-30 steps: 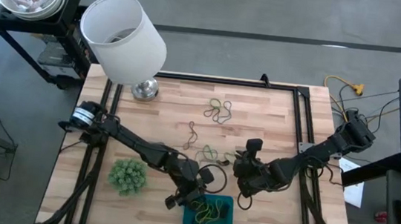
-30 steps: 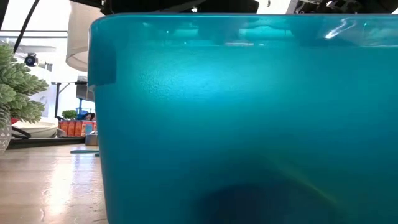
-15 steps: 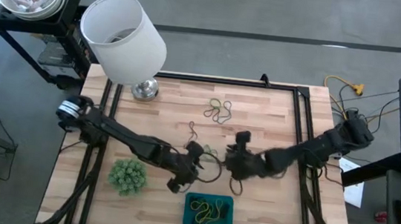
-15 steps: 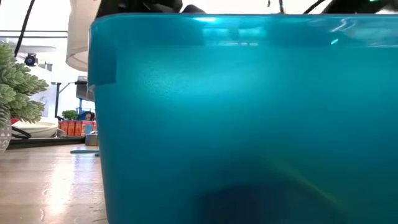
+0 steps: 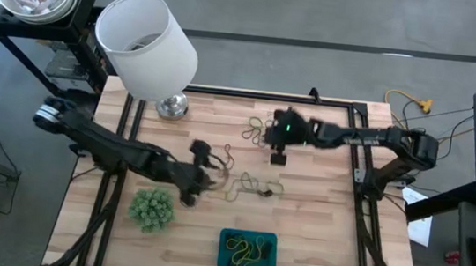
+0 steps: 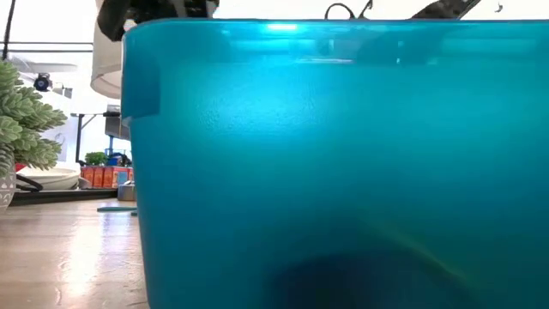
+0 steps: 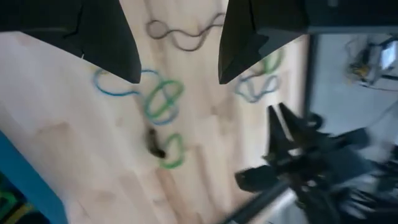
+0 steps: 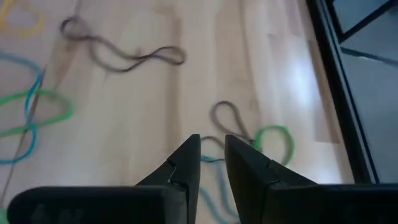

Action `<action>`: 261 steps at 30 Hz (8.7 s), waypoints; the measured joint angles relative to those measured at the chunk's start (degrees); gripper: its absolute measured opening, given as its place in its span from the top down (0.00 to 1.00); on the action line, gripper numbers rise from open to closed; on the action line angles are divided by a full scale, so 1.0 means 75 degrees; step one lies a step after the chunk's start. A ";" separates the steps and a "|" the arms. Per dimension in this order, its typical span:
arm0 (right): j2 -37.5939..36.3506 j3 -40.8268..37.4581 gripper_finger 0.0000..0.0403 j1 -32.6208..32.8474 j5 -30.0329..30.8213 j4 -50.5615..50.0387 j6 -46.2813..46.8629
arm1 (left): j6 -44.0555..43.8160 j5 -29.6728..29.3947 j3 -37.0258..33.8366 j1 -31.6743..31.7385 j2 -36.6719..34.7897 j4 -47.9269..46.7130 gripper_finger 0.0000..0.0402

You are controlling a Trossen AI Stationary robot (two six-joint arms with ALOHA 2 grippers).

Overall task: Pick and place rubber bands into bin
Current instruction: Put the green rubber band into the blue bin

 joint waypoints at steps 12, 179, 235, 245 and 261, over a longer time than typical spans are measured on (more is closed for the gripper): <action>0.0002 0.0638 0.83 -0.1124 -0.1795 -0.0065 -0.0782 | 0.2075 -0.0858 -0.2294 0.0002 -0.3368 0.2882 0.50; -0.5498 0.2328 0.83 0.0283 -0.2478 -0.4819 0.1098 | 0.2599 0.4042 0.4443 0.5653 0.5394 -0.0453 0.60; -0.5744 0.1621 0.83 0.0281 -0.2512 -0.4372 0.0885 | 0.4913 0.5251 0.6413 0.5868 0.6137 -0.5207 0.60; -0.5182 0.1445 0.83 0.0278 -0.2106 -0.3966 0.1293 | 0.3939 0.4690 0.6290 0.5897 0.6194 -0.6170 0.60; -0.1197 0.1066 0.83 -0.0857 -0.1748 -0.2376 -0.0713 | 0.3026 0.5510 0.4880 0.5883 0.4019 -0.5888 0.60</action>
